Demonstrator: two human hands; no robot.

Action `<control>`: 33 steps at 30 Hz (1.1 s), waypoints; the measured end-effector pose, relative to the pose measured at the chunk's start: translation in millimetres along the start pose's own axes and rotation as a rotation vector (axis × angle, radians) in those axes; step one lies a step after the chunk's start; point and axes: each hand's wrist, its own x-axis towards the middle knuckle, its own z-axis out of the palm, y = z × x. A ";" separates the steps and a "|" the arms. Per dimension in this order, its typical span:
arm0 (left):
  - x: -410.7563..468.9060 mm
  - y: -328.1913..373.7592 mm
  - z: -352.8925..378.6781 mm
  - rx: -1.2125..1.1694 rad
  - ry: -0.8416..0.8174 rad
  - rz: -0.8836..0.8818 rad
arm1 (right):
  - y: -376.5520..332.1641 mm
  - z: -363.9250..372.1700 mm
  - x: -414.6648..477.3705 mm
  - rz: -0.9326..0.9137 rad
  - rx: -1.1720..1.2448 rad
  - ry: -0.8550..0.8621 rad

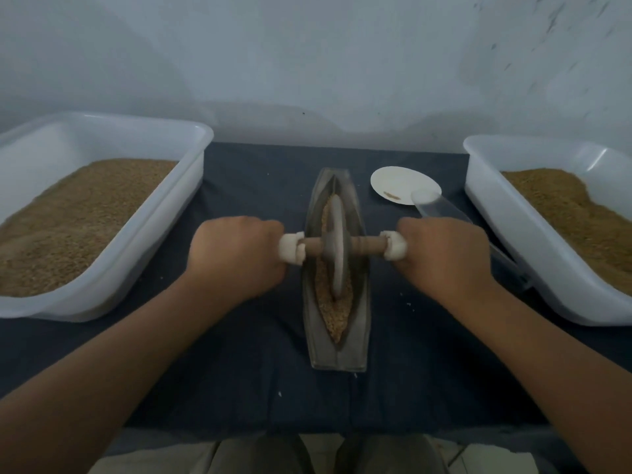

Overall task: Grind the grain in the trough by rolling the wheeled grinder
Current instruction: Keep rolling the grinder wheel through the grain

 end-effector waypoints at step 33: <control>12.0 -2.8 -6.7 -0.001 -0.029 0.066 | -1.9 -6.2 -11.2 0.073 0.020 -0.013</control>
